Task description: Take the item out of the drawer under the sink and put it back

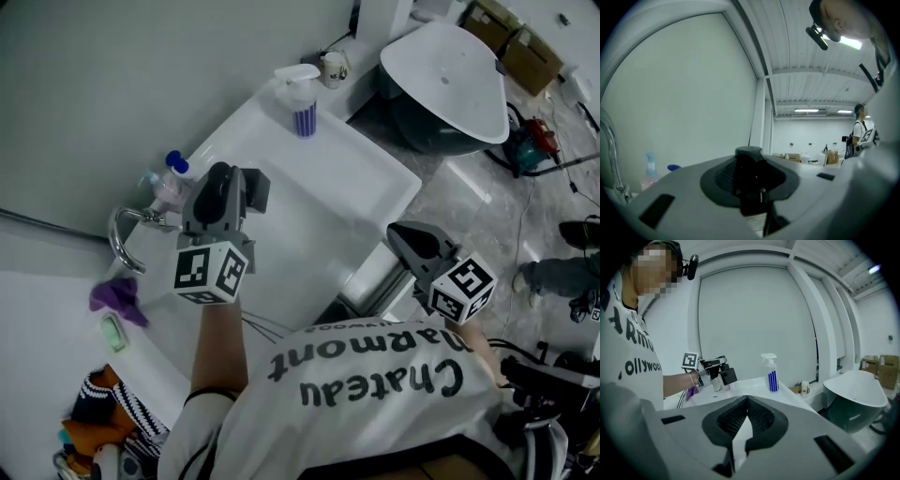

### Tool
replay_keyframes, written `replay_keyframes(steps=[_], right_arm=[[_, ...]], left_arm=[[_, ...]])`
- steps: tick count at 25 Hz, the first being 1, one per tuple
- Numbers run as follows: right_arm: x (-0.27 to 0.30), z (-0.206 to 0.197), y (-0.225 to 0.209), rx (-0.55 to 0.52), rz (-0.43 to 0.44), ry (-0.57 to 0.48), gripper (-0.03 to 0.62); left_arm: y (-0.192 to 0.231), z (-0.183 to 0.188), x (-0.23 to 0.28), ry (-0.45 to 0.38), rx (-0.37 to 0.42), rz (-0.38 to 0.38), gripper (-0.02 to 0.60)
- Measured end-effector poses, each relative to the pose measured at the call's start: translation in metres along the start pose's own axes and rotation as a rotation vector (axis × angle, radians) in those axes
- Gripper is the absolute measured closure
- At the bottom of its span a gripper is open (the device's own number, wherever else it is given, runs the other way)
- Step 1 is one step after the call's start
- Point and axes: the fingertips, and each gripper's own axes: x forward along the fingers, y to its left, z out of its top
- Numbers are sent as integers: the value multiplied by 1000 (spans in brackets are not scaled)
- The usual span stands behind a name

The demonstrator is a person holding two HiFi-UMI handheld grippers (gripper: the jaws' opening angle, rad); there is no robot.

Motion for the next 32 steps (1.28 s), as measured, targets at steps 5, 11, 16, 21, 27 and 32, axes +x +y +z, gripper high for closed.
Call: replay_keyframes(steps=[5,11,16,21,27,32], right_arm=[[6,-6,-6,7,-52,55,583],[1,-16,-17,25,-102,108,583],[-2,-24,-26,37,-131,145,583],[-9,-33,-33,43,-158,173,583],[-16,-42,-42,65,-184,191,583],[-16,-47,-44,48,-178,217,583]], left_arm=[[19,-20,33,22,-29,-17,477],[32,-39,65,50,-35,-25,477],[44,-55,93,68,-36,-19,477],[52,-69,113,82,-48,-8,477],[60,-76,139,111,20,-6,477],[72,-81,156,120,19,21,477]])
